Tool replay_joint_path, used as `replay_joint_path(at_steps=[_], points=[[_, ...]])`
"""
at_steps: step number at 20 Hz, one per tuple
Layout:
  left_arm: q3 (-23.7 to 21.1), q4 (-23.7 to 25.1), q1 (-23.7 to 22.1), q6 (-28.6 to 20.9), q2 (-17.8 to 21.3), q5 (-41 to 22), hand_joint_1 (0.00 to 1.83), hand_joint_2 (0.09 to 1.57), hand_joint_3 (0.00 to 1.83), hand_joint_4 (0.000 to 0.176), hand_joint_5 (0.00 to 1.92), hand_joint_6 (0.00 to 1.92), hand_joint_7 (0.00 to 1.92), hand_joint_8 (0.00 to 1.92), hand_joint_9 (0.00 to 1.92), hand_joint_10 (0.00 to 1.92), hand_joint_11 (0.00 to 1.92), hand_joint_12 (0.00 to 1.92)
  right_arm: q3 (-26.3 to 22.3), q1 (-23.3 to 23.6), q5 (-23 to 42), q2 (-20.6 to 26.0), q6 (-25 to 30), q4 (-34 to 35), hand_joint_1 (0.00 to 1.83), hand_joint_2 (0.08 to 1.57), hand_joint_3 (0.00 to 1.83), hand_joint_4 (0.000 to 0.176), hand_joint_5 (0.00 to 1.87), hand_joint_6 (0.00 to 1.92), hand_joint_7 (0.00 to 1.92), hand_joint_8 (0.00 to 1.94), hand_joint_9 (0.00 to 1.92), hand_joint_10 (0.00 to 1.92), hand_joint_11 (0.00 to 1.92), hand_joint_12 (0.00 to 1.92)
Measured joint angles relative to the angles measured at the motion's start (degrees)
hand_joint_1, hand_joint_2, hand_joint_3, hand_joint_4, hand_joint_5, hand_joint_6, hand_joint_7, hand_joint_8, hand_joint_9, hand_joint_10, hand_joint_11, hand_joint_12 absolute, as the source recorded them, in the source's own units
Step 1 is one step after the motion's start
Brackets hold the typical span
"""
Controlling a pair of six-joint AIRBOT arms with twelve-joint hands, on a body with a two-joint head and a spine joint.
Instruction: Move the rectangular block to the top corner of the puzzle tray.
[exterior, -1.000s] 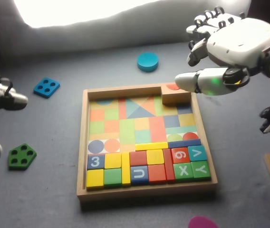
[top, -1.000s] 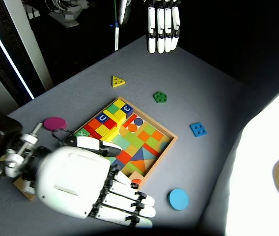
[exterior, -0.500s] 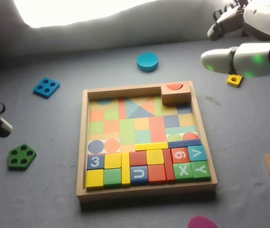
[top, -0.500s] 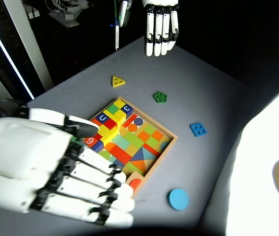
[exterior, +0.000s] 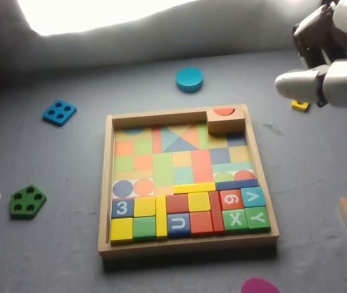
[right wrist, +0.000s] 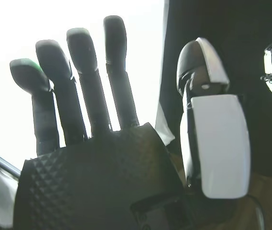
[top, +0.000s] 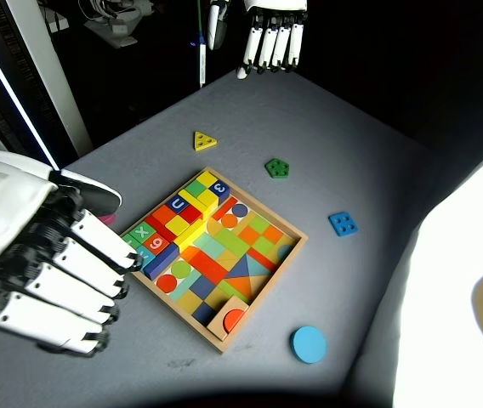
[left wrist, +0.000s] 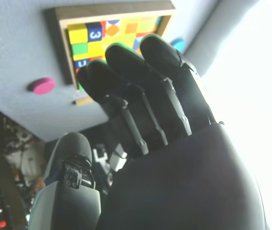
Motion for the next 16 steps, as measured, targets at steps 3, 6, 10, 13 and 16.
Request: replay_joint_path(at_steps=[3, 6, 10, 13, 16], points=[[0.3, 0.0, -2.6, 0.0, 0.1, -0.7, 0.09, 1.33, 0.00, 0.000, 0.78, 1.29, 0.94, 1.41, 0.82, 1.65, 0.52, 1.87, -0.4, 0.0, -0.5, -0.1, 0.0, 0.0, 0.16, 1.18, 0.00, 0.000, 0.83, 1.45, 0.98, 1.52, 0.85, 1.81, 0.66, 1.92], [0.3, 0.0, -5.7, 0.0, -0.1, 0.2, 0.10, 1.33, 0.00, 0.000, 0.76, 1.37, 0.92, 1.48, 0.84, 1.68, 0.56, 1.87, -0.4, 0.1, -0.4, -0.1, 0.0, 0.0, 0.15, 1.19, 0.00, 0.000, 0.82, 1.45, 0.97, 1.59, 0.86, 1.90, 0.69, 1.92], [-0.9, 0.0, -3.5, 0.0, 0.1, -0.1, 0.11, 1.33, 0.00, 0.000, 0.73, 1.44, 0.90, 1.56, 0.82, 1.73, 0.56, 1.89, -0.3, 0.1, -0.3, -0.3, 0.0, 0.0, 0.15, 1.19, 0.00, 0.000, 0.81, 1.46, 0.98, 1.59, 0.87, 1.92, 0.70, 1.92], [-1.9, 0.0, -1.9, 0.0, 0.5, -0.4, 0.11, 1.33, 0.00, 0.000, 0.75, 1.41, 0.90, 1.53, 0.81, 1.73, 0.53, 1.90, -0.4, 0.1, -0.4, -0.7, 0.1, 0.0, 0.14, 1.19, 0.00, 0.000, 0.80, 1.49, 0.96, 1.63, 0.86, 1.92, 0.69, 1.92], [-1.9, 0.0, -2.4, 0.0, 0.5, -0.4, 0.14, 1.32, 0.00, 0.000, 0.77, 1.37, 0.92, 1.49, 0.82, 1.70, 0.54, 1.88, -0.4, 0.1, -0.4, -0.7, 0.1, 0.0, 0.13, 1.19, 0.00, 0.000, 0.77, 1.52, 0.94, 1.64, 0.84, 1.92, 0.66, 1.92]])
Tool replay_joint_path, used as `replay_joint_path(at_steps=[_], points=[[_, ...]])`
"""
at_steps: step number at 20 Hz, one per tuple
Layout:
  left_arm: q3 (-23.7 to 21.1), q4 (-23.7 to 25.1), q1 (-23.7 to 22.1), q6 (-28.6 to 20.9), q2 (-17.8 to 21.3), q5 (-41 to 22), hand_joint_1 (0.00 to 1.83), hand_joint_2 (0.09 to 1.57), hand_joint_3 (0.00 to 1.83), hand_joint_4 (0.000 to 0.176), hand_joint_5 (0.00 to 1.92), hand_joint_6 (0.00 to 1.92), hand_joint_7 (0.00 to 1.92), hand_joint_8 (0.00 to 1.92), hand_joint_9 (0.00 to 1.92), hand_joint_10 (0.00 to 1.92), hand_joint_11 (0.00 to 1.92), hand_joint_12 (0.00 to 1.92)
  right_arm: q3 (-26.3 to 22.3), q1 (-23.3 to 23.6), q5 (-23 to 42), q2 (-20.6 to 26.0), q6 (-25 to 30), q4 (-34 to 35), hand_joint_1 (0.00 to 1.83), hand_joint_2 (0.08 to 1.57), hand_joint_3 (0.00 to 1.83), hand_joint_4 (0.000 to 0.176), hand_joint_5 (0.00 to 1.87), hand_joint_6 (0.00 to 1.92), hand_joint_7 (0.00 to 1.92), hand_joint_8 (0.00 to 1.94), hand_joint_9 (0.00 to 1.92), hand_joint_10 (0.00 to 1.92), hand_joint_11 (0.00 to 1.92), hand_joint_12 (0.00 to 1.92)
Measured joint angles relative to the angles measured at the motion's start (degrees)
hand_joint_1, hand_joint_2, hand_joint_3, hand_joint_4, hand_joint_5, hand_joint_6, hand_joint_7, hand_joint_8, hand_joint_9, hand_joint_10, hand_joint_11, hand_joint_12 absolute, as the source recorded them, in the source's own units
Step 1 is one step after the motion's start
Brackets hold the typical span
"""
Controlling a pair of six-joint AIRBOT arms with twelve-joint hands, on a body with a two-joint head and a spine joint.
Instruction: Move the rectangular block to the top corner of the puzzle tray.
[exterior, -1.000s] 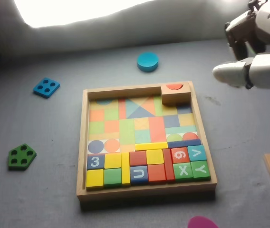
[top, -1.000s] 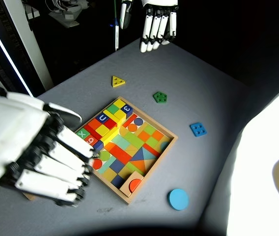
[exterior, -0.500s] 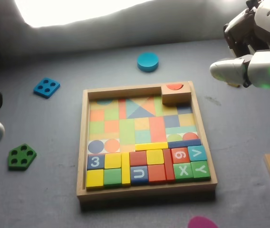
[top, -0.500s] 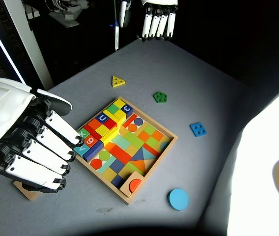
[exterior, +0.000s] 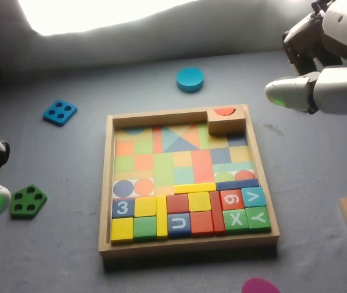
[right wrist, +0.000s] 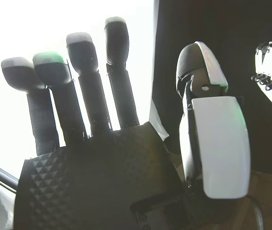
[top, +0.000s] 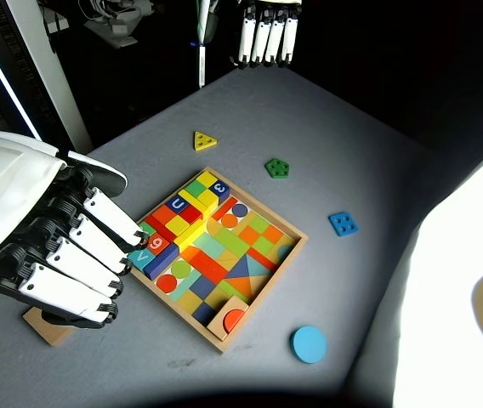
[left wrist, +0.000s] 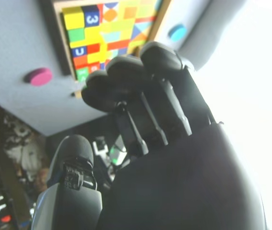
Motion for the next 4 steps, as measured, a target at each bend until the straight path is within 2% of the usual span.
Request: replay_joint_path(at_steps=[4], points=[[0.0, 0.0, -0.4, 0.0, 0.0, 0.2, 0.14, 1.32, 0.00, 0.000, 0.75, 1.35, 0.90, 1.51, 0.80, 1.71, 0.52, 1.89, 0.0, 0.0, 0.0, 0.0, 0.0, 0.0, 0.13, 1.19, 0.00, 0.000, 0.81, 1.45, 0.95, 1.61, 0.84, 1.92, 0.67, 1.92]])
